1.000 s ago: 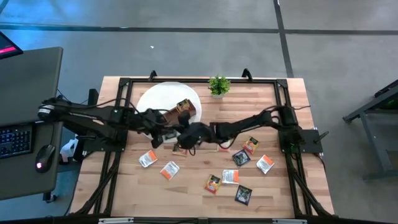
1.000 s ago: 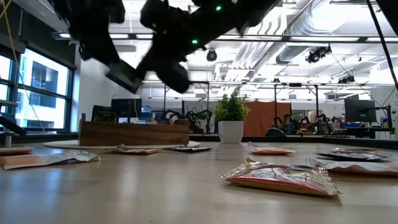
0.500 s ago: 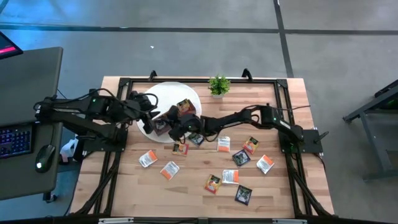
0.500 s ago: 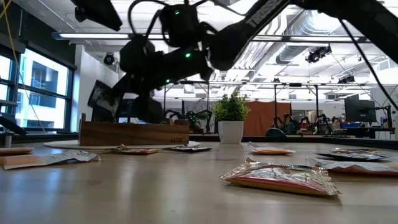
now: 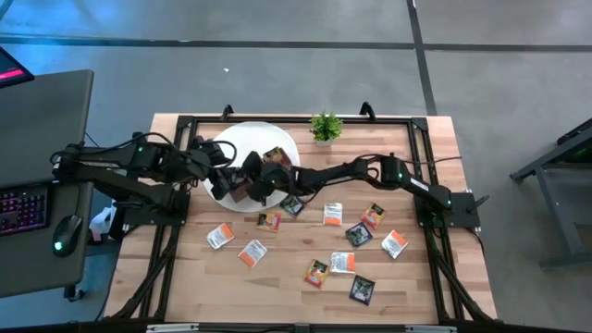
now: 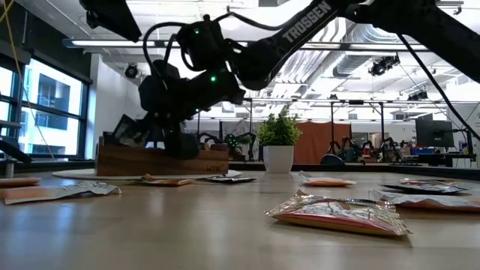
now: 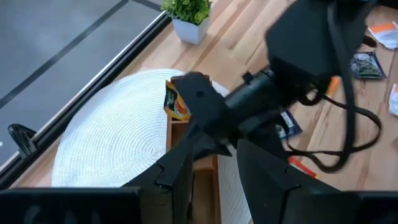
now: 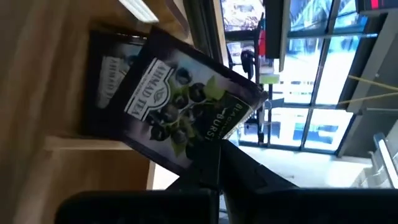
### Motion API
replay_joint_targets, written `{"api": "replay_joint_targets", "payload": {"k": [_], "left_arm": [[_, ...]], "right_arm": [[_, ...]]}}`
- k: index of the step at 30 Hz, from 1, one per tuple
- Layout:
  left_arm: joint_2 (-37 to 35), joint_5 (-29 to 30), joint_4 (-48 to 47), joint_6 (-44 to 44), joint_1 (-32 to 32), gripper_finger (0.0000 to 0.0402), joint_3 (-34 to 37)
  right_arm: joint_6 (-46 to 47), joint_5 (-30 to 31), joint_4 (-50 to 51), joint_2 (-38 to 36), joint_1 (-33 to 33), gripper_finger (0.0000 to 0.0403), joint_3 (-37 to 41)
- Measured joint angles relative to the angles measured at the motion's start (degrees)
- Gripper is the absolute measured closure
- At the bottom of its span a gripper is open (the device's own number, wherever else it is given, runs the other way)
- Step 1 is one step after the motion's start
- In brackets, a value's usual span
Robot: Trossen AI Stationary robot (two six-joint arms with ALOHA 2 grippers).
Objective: Pick & Place Tea
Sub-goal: Put the purple tea bag into the left section of the wooden organizer
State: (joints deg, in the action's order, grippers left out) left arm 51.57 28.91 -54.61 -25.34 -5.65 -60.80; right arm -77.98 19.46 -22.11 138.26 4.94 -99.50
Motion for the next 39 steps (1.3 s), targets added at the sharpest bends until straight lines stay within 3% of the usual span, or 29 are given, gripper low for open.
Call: {"api": "replay_joint_targets", "payload": {"k": [5,10,19,27,30,35,39], "left_arm": [[0.0,0.0,0.0,0.0,0.0,0.0278,0.0],[0.0,0.0,0.0,0.0,0.0,0.0278,0.0],[0.0,-2.6,0.0,-0.8,0.0,0.0278,0.0],[0.0,-8.9,0.5,-0.1,0.0,0.0278,0.0],[-0.7,-8.7,0.5,1.1,-1.1,0.0278,0.0],[-1.8,-6.4,0.4,1.5,-5.9,0.0278,0.1],[-2.0,-1.8,0.8,0.9,-11.2,0.0278,0.4]], "right_arm": [[0.9,-5.1,0.1,0.0,0.7,0.0396,0.0],[1.0,-9.3,0.8,0.0,0.5,0.0365,0.0],[6.8,2.0,0.9,0.0,-1.1,0.0292,0.0],[12.6,4.9,7.8,-3.1,-5.2,0.0281,0.0],[14.2,6.2,14.1,-7.2,-6.7,0.0284,0.0],[21.6,6.7,32.7,-15.9,-8.4,0.0286,0.0],[30.8,2.4,50.2,-22.7,-8.6,0.0291,0.0]]}}
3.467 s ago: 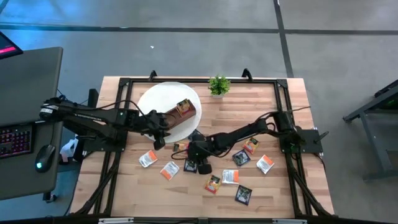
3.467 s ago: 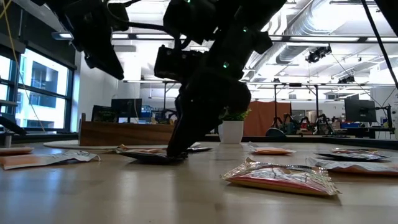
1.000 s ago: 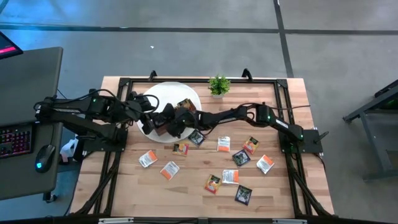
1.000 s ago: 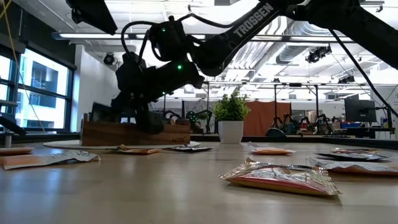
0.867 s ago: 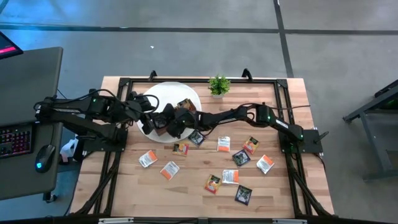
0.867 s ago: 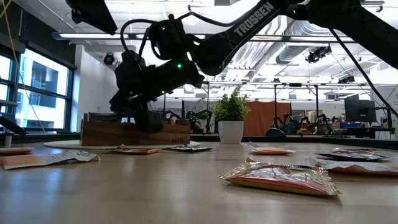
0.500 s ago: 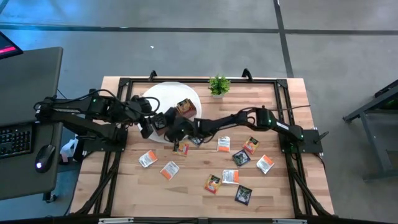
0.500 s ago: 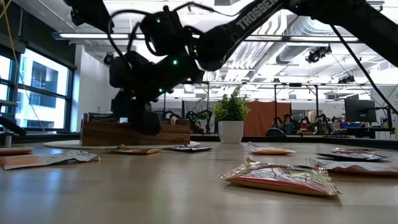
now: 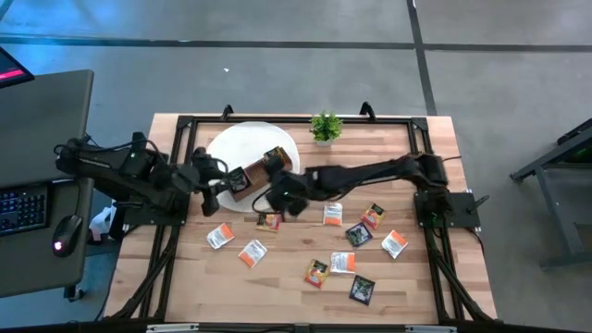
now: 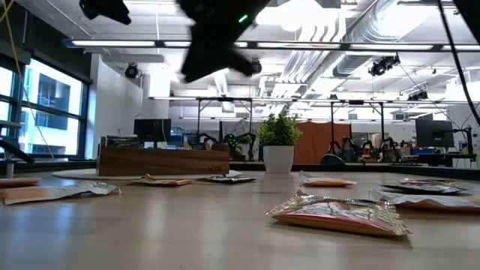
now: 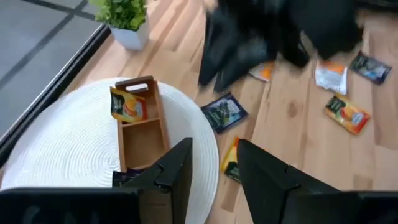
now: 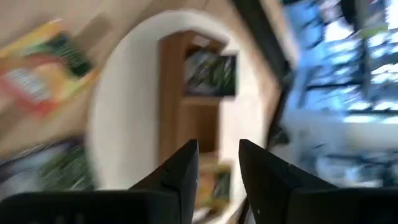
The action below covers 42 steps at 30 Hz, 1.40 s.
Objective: Pick & Place Tea
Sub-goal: Put the purple tea bag into the left section of the wooden organizer
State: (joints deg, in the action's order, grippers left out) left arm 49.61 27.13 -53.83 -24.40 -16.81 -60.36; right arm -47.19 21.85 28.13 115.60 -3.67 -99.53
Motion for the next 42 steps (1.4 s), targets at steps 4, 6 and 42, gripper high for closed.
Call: {"api": "replay_joint_targets", "payload": {"k": [4,6,42], "left_arm": [[0.4,3.0,-0.2,-0.8,-4.8,0.0278,0.0],[0.6,5.0,-0.4,-2.4,-6.8,0.0278,0.0],[8.7,15.1,7.3,-17.9,-12.4,0.0278,7.8]], "right_arm": [[10.7,-4.3,14.6,-4.0,-0.4,0.0304,0.0],[16.2,-7.3,20.4,-4.7,-0.5,0.0308,0.0],[20.5,-24.2,-17.9,-4.5,4.8,0.0204,25.1]]}}
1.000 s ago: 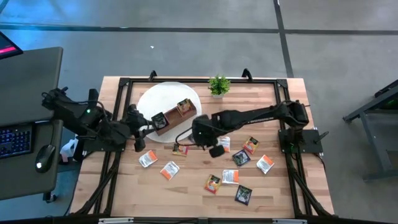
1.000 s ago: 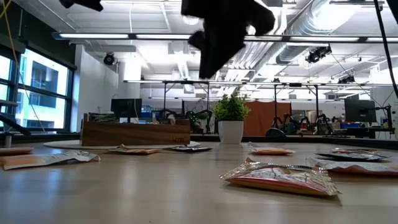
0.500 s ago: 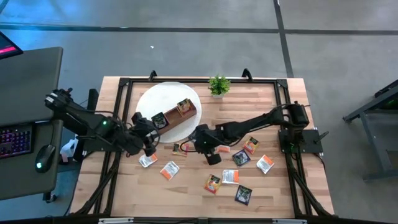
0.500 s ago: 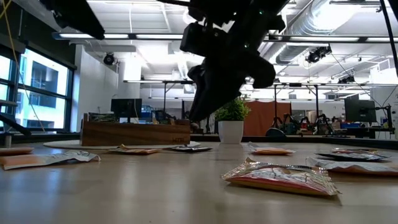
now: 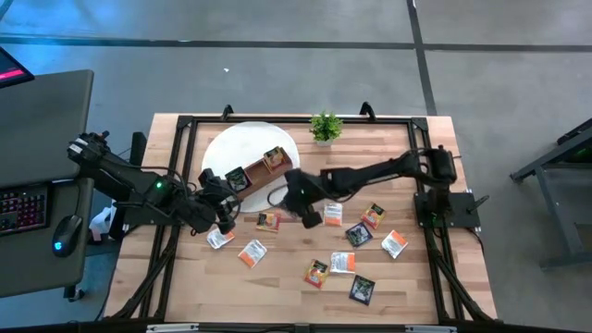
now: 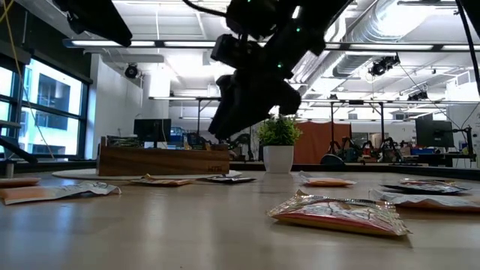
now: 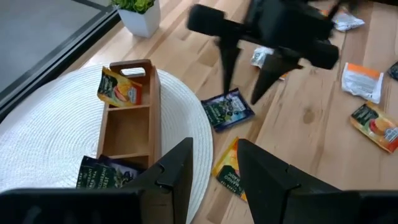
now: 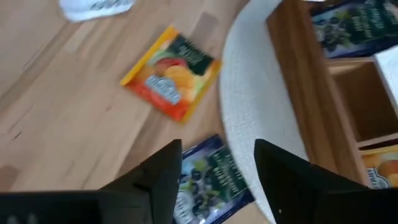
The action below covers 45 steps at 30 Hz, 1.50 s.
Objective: Pick & Place Tea
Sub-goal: Put the purple tea bag into the left section of the wooden organizer
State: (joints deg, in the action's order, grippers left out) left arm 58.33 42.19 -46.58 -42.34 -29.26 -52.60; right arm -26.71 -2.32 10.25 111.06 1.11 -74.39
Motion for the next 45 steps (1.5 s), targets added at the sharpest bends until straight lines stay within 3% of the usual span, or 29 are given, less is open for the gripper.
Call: {"api": "replay_joint_targets", "payload": {"k": [4,11,18,24,30,33,41,45], "left_arm": [[0.0,-0.4,0.1,0.0,0.0,0.0278,0.0],[0.0,-0.6,0.1,0.0,0.0,0.0278,0.0],[0.0,-0.7,0.1,0.0,0.0,0.0278,0.0],[0.0,-0.9,0.0,0.0,0.0,0.0278,0.0],[0.0,-0.9,0.0,0.0,0.0,0.0278,0.0],[0.0,-0.9,0.0,0.0,0.0,0.0278,0.0],[0.0,-0.9,-0.1,0.0,0.0,0.0278,-0.1],[0.0,-1.1,-0.3,0.0,0.0,0.0278,-0.1]], "right_arm": [[2.0,-2.7,-2.5,2.3,2.7,0.0198,0.0],[1.4,-2.3,-5.1,8.9,5.4,0.0197,0.0],[1.3,0.3,-3.7,10.8,6.4,0.0208,-0.3],[3.7,-1.0,2.0,10.7,6.4,0.0277,-0.3],[7.6,-5.6,8.1,10.6,6.3,0.0371,-0.4],[8.1,-8.5,9.2,10.6,5.5,0.0397,-0.4],[7.1,-8.9,8.0,8.8,1.3,0.0367,0.0],[6.7,-5.9,6.9,7.5,-0.2,0.0357,0.0]]}}
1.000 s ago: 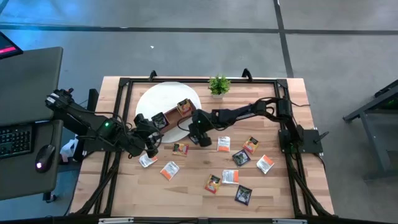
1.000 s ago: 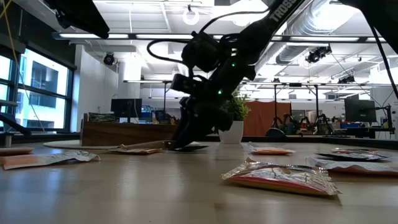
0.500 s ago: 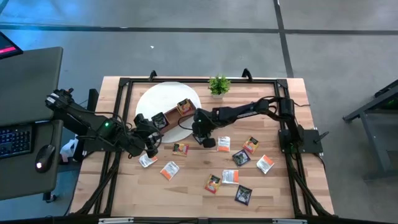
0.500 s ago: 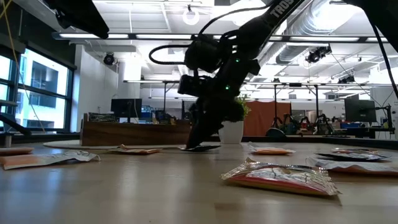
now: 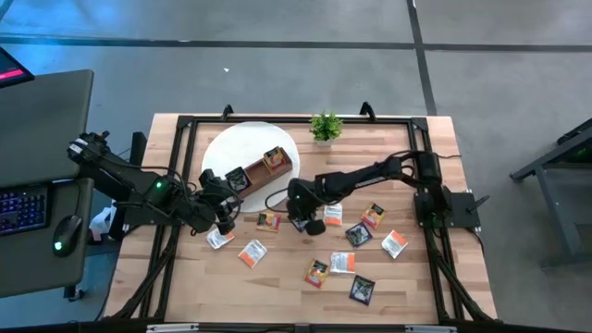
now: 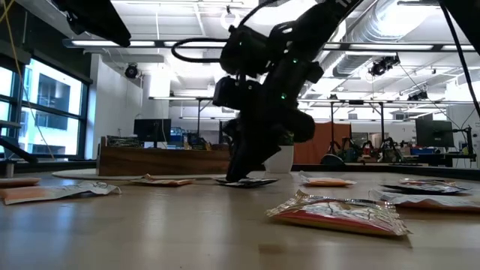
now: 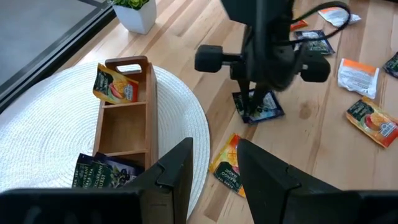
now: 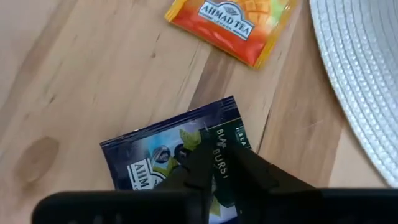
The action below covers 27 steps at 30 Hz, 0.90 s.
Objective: Pick & Place Tea
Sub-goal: Put the purple tea bag into the left section of the wooden organizer
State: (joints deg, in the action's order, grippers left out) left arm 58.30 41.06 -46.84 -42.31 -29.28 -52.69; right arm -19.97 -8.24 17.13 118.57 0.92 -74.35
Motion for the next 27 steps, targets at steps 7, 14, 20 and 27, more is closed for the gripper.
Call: {"api": "replay_joint_targets", "payload": {"k": [7,14,20,27], "left_arm": [[0.0,0.0,0.0,0.0,0.0,0.0278,0.0],[0.0,0.0,0.0,0.0,0.0,0.0278,0.0],[0.0,-0.1,0.1,-0.9,0.0,0.0278,0.0],[0.0,-0.1,0.1,-1.1,0.0,0.0278,0.0]], "right_arm": [[-5.0,2.4,-0.4,-0.7,-2.0,0.0289,0.0],[-5.9,3.9,-1.3,-0.5,-2.3,0.0223,0.3],[-4.6,1.7,-2.6,0.8,-0.8,0.0225,3.0],[-4.6,-1.2,-3.0,0.6,0.4,0.0297,5.2]]}}
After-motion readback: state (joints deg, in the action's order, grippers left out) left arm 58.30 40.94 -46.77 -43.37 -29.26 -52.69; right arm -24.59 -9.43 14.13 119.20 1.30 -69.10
